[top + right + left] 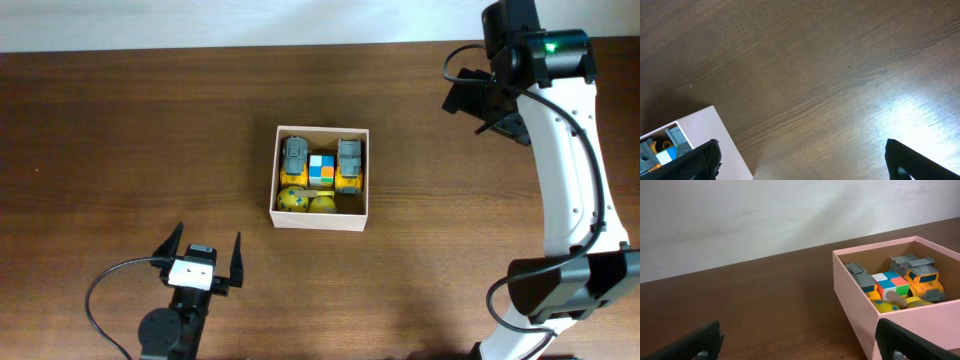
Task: Pack container
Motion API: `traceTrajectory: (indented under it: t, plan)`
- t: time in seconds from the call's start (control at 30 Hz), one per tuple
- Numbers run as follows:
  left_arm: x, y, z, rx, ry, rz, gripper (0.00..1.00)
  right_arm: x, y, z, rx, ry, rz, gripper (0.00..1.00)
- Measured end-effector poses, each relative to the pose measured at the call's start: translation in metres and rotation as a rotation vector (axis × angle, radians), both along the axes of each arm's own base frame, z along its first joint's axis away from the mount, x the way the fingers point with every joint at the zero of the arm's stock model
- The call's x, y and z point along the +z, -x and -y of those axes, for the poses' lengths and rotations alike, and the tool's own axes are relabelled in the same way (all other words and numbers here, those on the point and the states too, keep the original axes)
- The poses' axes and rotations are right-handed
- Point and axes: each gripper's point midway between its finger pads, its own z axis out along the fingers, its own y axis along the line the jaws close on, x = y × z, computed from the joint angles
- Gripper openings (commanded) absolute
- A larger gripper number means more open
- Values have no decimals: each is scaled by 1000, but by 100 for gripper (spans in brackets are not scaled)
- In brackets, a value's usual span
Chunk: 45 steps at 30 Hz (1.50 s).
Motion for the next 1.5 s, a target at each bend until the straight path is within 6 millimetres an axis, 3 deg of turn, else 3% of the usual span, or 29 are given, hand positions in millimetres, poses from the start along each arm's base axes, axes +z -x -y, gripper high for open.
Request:
traceTrajectory:
  t: [0.17, 0.3, 0.57, 0.87, 0.97, 1.13, 1.5]
  plan:
    - [0, 0, 0, 0, 0, 0, 99, 8, 3, 0, 0, -1, 21, 99]
    - [0, 0, 0, 0, 0, 0, 99, 40, 16, 1, 1, -7, 108, 99]
    - [0, 0, 0, 0, 0, 0, 99, 137, 81, 5, 30, -9, 392, 99]
    - [0, 0, 0, 0, 0, 0, 99, 179, 135, 18, 96, 93, 591, 99]
    - [0, 0, 0, 0, 0, 0, 99, 174, 150, 22, 91, 115, 662, 99]
    - [0, 0, 0, 0, 0, 0, 99, 145, 173, 26, 80, 129, 739, 99]
    - [0, 0, 0, 0, 0, 1, 99, 42, 203, 30, 87, 152, 806, 99]
